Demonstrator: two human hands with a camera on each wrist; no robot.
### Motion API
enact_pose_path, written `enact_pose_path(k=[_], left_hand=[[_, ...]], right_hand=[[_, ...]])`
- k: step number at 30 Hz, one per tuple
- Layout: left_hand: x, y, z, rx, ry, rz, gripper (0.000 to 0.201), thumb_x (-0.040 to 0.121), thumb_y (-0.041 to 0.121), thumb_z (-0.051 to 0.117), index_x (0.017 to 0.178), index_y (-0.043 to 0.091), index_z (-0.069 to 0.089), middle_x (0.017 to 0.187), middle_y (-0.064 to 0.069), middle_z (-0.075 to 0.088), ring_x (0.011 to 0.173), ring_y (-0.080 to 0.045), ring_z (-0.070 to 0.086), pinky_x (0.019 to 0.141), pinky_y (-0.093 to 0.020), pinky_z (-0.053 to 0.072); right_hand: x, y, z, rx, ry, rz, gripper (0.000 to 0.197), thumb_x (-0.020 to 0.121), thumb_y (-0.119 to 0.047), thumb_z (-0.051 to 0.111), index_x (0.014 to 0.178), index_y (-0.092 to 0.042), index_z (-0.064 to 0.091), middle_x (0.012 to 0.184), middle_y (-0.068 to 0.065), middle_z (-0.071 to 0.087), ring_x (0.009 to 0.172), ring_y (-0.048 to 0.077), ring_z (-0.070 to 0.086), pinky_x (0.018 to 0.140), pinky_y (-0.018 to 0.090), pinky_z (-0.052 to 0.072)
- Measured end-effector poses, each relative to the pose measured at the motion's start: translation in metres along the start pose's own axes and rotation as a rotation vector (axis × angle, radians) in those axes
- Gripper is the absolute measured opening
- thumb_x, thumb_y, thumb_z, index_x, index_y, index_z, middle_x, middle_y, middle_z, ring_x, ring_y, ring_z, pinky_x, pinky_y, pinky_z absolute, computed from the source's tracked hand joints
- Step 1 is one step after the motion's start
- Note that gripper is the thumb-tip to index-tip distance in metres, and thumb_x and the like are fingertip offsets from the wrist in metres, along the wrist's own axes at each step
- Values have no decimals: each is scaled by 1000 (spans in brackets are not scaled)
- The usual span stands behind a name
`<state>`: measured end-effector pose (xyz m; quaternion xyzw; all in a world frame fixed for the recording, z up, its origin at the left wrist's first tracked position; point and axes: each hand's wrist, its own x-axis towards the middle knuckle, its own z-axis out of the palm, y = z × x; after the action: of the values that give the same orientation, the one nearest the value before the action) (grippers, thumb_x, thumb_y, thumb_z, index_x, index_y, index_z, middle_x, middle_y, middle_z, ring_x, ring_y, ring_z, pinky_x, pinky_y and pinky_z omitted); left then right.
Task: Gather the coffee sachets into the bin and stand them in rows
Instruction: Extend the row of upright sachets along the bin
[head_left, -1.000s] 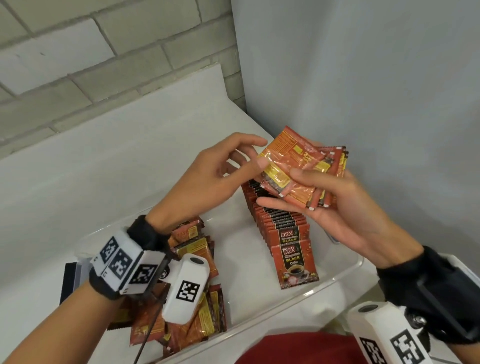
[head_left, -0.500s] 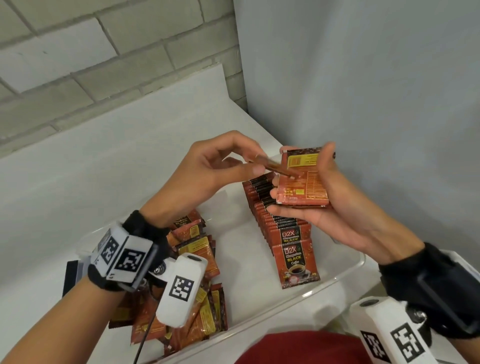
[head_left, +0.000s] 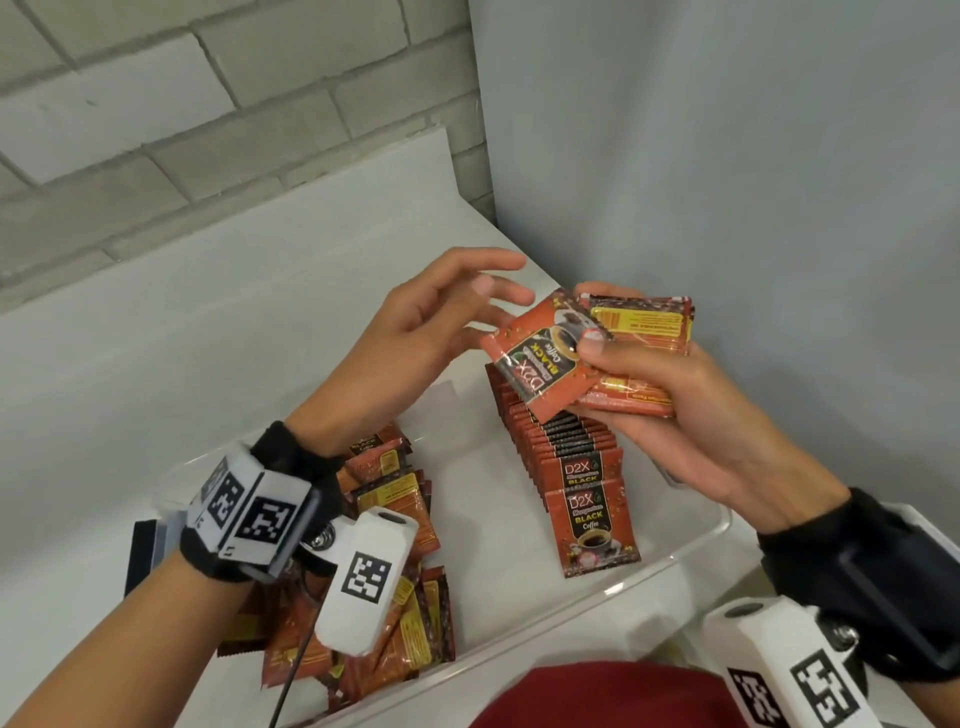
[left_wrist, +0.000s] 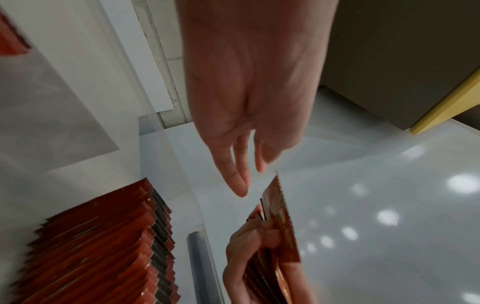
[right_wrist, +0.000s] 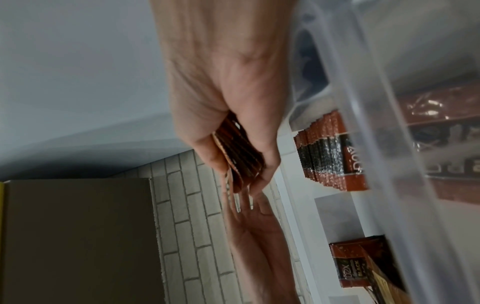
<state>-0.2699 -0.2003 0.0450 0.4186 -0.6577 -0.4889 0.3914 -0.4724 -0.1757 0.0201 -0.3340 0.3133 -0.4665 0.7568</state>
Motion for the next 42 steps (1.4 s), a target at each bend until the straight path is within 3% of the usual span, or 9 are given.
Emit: enact_pose_path(k=[4, 7, 15, 20, 23, 27, 33, 39, 42], left_hand=[[-2, 1, 2, -59, -39, -52, 47, 83, 46, 67, 122, 26, 48, 106, -3, 68, 105, -25, 65, 82, -36, 56], [-3, 2, 5, -87, -85, -66, 57, 70, 31, 77, 118, 28, 47, 104, 0, 67, 105, -27, 66, 81, -38, 57], [-7, 14, 0, 41, -30, 31, 15, 78, 9, 70, 93, 13, 72, 94, -4, 73, 93, -21, 70, 79, -28, 57], [-12, 23, -2, 241, -535, 58, 22, 87, 3, 65, 106, 9, 74, 107, -2, 71, 101, -17, 66, 86, -25, 52], [-16, 11, 23, 464, -806, 107, 27, 89, 8, 67, 115, 13, 71, 110, -2, 66, 98, -14, 62, 87, -31, 49], [-22, -18, 52, 630, -998, 159, 30, 91, 7, 62, 121, 9, 68, 105, -5, 59, 88, -5, 46, 79, -6, 33], [-24, -34, 67, 782, -944, 358, 24, 88, 2, 57, 108, 0, 70, 98, -16, 62, 92, -26, 51, 80, -18, 32], [-25, -49, 70, 1002, -739, 558, 19, 79, -9, 61, 93, 1, 68, 104, -13, 57, 95, -24, 45, 76, -36, 48], [-23, -53, 70, 1053, -694, 621, 23, 93, 10, 56, 86, 32, 52, 92, 8, 42, 81, -8, 39, 70, -30, 43]], right_hand=[[0, 1, 0, 32, 31, -35, 56, 78, -3, 60, 132, -5, 49, 117, 15, 68, 106, 29, 67, 90, 38, 55], [1, 1, 0, 22, 26, -51, 59, 78, 0, 59, 135, -4, 45, 118, 15, 67, 107, 29, 66, 88, 36, 56], [1, 3, 1, 113, -13, -96, 28, 91, -16, 54, 116, -3, 56, 126, 23, 60, 118, 35, 59, 105, 45, 44], [4, 2, -1, 276, 113, -146, 21, 78, -31, 68, 89, -17, 56, 78, 6, 55, 77, 15, 57, 89, 33, 53], [3, 2, 1, 244, 123, -150, 17, 81, -28, 63, 93, -17, 59, 75, 3, 54, 74, 13, 57, 90, 33, 52], [2, 1, 3, 249, 134, -139, 20, 80, -27, 64, 96, -17, 60, 75, 3, 56, 74, 12, 59, 93, 34, 51], [2, 0, 3, 246, 146, -137, 21, 78, -26, 64, 96, -16, 60, 74, 3, 57, 72, 12, 61, 94, 38, 50], [3, 1, 1, 242, 142, -134, 23, 77, -27, 66, 96, -15, 60, 77, 3, 57, 73, 12, 63, 95, 36, 51], [3, 1, 2, 248, 150, -134, 26, 76, -27, 66, 98, -15, 60, 78, 5, 56, 75, 14, 61, 96, 38, 50]])
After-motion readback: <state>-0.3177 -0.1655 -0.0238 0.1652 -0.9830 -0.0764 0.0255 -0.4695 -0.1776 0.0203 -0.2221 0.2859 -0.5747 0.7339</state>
